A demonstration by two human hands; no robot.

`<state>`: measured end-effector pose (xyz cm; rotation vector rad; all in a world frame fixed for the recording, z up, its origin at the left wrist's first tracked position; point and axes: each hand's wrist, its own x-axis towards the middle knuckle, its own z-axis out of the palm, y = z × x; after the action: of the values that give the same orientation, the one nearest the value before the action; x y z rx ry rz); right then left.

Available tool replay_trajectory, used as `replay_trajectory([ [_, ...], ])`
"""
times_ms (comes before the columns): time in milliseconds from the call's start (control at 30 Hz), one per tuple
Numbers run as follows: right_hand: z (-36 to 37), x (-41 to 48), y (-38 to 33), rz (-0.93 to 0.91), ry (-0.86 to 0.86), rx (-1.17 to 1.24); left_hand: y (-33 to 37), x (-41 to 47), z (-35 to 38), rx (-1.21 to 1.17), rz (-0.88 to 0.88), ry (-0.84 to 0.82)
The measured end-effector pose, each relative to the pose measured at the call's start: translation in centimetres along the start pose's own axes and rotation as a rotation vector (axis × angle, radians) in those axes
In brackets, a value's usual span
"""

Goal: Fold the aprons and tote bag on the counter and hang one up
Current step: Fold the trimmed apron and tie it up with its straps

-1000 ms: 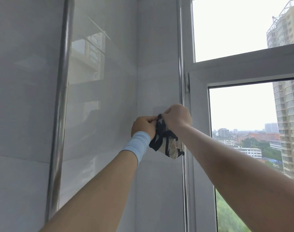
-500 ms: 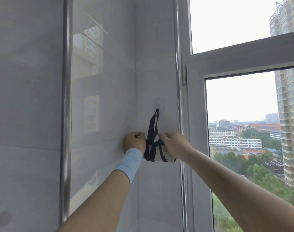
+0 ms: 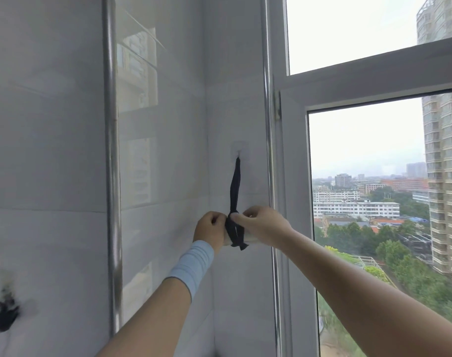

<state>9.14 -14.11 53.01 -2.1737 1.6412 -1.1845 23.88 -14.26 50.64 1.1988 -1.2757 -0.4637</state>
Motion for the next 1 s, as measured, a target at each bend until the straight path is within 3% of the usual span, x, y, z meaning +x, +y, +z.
replay_trajectory([
  [67, 0.0, -0.1, -0.9, -0.01, -0.027, -0.096, 0.2, -0.2, -0.4, -0.05, -0.007, 0.008],
  [200, -0.7, -0.1, -1.6, 0.027, -0.224, 0.106, 0.5, -0.3, -1.5, -0.088, -0.016, 0.0],
  [267, -0.7, 0.1, -1.4, 0.035, -0.233, 0.148, 0.4, -0.4, -1.8, -0.02, -0.013, -0.069],
  [367, -0.2, 0.3, -0.8, 0.062, -0.164, 0.201, 0.1, -0.9, -1.9, 0.156, 0.051, -0.174],
  [533, 1.7, -0.2, 1.2, -0.015, -0.041, 0.014, -1.1, -1.9, -1.5, 0.219, 0.124, -0.072],
  [600, 2.5, -0.8, 2.0, -0.145, 0.041, -0.163, -2.0, -2.0, -1.5, 0.364, 0.193, -0.08],
  [700, 3.5, -1.8, 3.4, -0.368, 0.098, -0.343, -2.8, -1.4, -1.7, 0.696, 0.304, -0.237],
  [800, 4.6, -2.0, 5.3, -0.361, 0.092, -0.411, -2.8, -1.1, -1.0, 0.928, 0.396, -0.315],
  [1000, 5.5, -2.3, 7.0, -0.4, 0.253, -0.461, -4.0, -0.8, 0.4, 0.841, 0.366, -0.368],
])
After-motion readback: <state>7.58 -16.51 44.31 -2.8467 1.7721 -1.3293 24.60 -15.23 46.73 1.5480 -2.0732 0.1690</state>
